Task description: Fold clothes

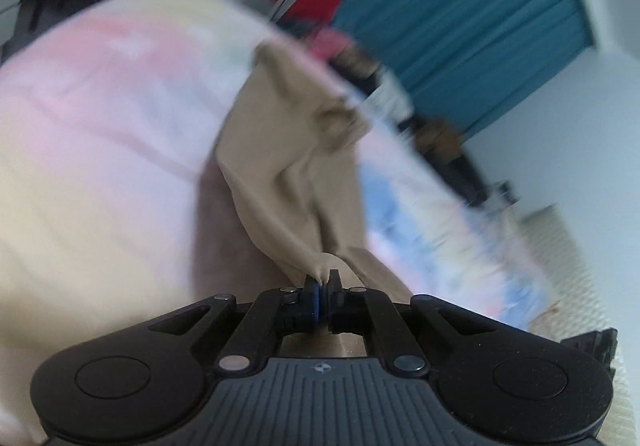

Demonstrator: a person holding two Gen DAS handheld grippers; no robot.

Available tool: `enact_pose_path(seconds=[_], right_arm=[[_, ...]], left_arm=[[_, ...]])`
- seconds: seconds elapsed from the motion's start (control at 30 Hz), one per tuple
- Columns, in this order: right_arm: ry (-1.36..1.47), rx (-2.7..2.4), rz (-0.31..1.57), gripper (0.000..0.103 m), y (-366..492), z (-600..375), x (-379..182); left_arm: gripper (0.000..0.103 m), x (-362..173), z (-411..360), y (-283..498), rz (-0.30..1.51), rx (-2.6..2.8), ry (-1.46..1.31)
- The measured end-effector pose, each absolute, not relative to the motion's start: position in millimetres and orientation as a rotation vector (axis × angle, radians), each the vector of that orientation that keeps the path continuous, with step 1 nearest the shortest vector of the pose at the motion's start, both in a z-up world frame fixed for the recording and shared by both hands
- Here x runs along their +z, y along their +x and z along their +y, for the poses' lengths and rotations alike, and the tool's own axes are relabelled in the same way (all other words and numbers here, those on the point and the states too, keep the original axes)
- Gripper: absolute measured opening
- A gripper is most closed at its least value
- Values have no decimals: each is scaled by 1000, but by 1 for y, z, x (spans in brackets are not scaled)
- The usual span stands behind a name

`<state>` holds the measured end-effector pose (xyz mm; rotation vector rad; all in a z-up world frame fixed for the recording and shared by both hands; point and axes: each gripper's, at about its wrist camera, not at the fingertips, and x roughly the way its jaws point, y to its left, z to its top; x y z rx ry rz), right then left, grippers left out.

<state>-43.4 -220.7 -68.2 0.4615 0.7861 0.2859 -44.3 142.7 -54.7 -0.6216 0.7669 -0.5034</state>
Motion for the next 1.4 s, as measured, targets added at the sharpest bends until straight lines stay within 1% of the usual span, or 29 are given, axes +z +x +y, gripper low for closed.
enact_pose_path(seconds=[0.17,0.47,0.57,0.67,0.87,1.07,1.27,1.4], right_arm=[[503,318,670,10,-63,-242,-34],[549,357,627,10,-139,-267,-33],[570,342,619,10,-148,-272,-31],[576,341,581,10,-135,-274,-20],[541,313,521,10,-76,-278,-6],[513,305,517,10,-4,-275,-9],[486,254,545,10,77,-271,-34],[438,220,567,10,125,-264,-69]], left_arm=[[3,-32,139,-84,688,-535,-645],[3,10,122,-167,590,-582,-571],[3,21,113,-174,579,-575,-543],[3,34,103,-167,545,-556,-510],[3,49,87,-117,528,-531,-473],[3,45,81,-34,548,-486,-426],[4,10,73,59,574,-439,-397],[4,-37,71,119,631,-394,-416]])
